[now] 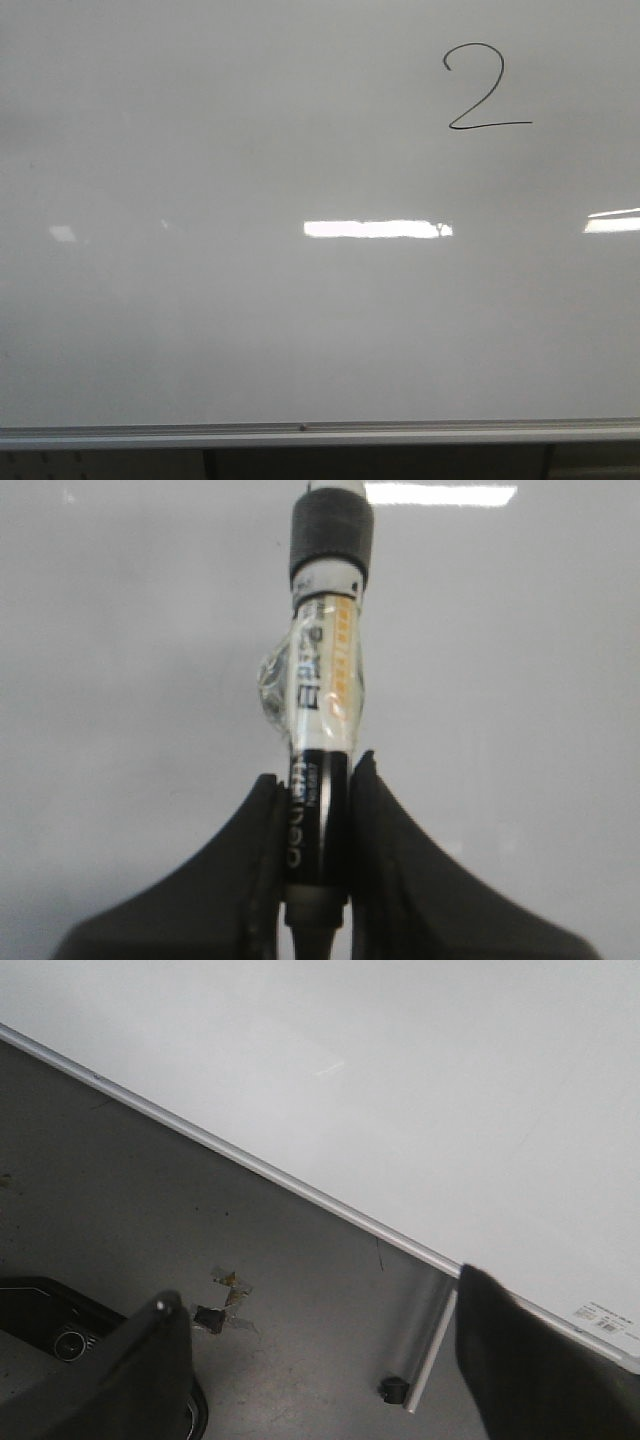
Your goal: Write number 2 on whiteboard
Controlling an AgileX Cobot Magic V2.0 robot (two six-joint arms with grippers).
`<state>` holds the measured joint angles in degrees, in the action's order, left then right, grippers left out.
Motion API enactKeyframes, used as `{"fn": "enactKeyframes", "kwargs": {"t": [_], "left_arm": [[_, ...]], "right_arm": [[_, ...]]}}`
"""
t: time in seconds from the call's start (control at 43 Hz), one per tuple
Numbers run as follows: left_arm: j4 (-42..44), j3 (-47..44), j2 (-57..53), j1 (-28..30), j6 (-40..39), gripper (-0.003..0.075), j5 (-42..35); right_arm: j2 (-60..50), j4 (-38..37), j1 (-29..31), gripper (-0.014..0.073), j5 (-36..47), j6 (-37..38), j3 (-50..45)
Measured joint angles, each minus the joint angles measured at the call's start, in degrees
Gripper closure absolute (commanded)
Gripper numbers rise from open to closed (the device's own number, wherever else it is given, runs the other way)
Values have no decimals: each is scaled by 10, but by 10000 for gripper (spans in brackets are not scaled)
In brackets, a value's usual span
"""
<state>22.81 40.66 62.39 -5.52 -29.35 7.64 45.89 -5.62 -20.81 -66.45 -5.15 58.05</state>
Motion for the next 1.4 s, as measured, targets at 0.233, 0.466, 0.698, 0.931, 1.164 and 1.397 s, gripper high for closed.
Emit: {"fn": "enactKeyframes", "kwargs": {"t": [0.233, 0.466, 0.698, 0.931, 1.164, 1.397], "left_arm": [[-2, -20, 82, 44, -2, 722, -144], [0, -20, 168, 47, -3, 722, -243], [-14, -20, 227, 48, 25, 717, -326], [-53, -20, 262, 53, 89, 699, -361], [-59, -20, 281, 56, 92, 365, -359], [-55, -20, 277, 58, 91, 313, -345]], "right_arm": [[0, 0, 0, 25, 1, 0, 0], [0, 0, 0, 25, 2, 0, 0], [0, 0, 0, 25, 2, 0, 0], [0, 0, 0, 25, 2, 0, 0], [0, 0, 0, 25, 2, 0, 0], [0, 0, 0, 25, 2, 0, 0]]}}
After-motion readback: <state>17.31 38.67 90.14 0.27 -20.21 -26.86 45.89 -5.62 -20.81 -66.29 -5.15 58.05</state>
